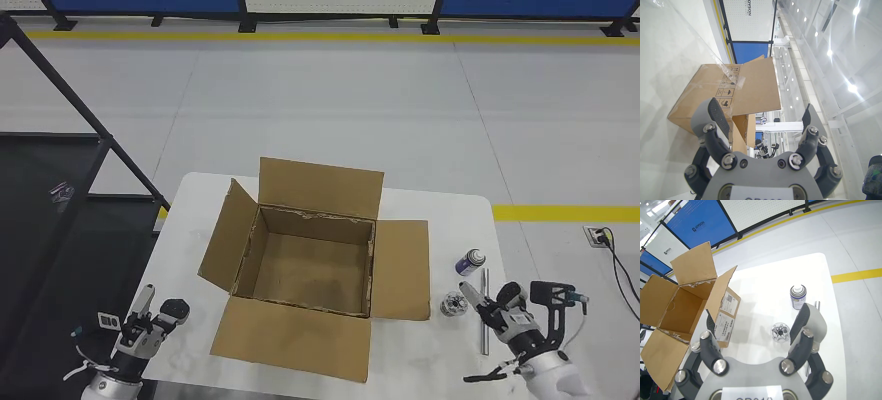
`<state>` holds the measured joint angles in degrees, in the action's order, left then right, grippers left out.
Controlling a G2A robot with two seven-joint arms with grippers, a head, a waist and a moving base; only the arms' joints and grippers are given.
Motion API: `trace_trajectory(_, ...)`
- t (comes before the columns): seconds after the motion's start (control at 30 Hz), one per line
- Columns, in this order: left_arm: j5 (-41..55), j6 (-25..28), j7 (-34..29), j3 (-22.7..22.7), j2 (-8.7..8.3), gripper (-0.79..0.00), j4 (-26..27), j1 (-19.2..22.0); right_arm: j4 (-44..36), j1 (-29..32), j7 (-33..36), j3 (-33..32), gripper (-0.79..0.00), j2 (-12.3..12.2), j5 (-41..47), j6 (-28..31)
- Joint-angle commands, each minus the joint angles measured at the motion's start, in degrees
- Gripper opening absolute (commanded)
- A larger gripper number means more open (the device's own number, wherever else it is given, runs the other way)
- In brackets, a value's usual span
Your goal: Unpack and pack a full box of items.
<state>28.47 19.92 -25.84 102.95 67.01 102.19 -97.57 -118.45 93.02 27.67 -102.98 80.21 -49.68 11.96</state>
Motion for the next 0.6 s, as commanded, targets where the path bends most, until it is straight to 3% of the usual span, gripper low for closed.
trace_trajectory(0.0,-2.6,0.8,0.8,-0.5,0.06,0.0,1.3,0.0,0.4,-1.2,1.5,2.1,0.0,-0.1,-0.2,-1.0)
trace_trajectory(0.17,-3.7,2.4,-0.4,-2.4,0.26,0.0,2.7,-0.5,2.6,-5.2,9.0,5.6,0.0,-0.5,6.5,1.1)
trace_trajectory(0.33,-4.5,3.0,-1.2,-4.0,0.38,0.0,2.2,-0.5,7.5,-11.2,14.2,7.3,0.0,-0.8,9.9,-4.0)
trace_trajectory(0.57,-4.5,3.0,-1.2,-4.0,0.38,0.0,2.2,-0.5,11.6,-16.8,18.3,10.6,0.0,-1.3,10.7,-5.1)
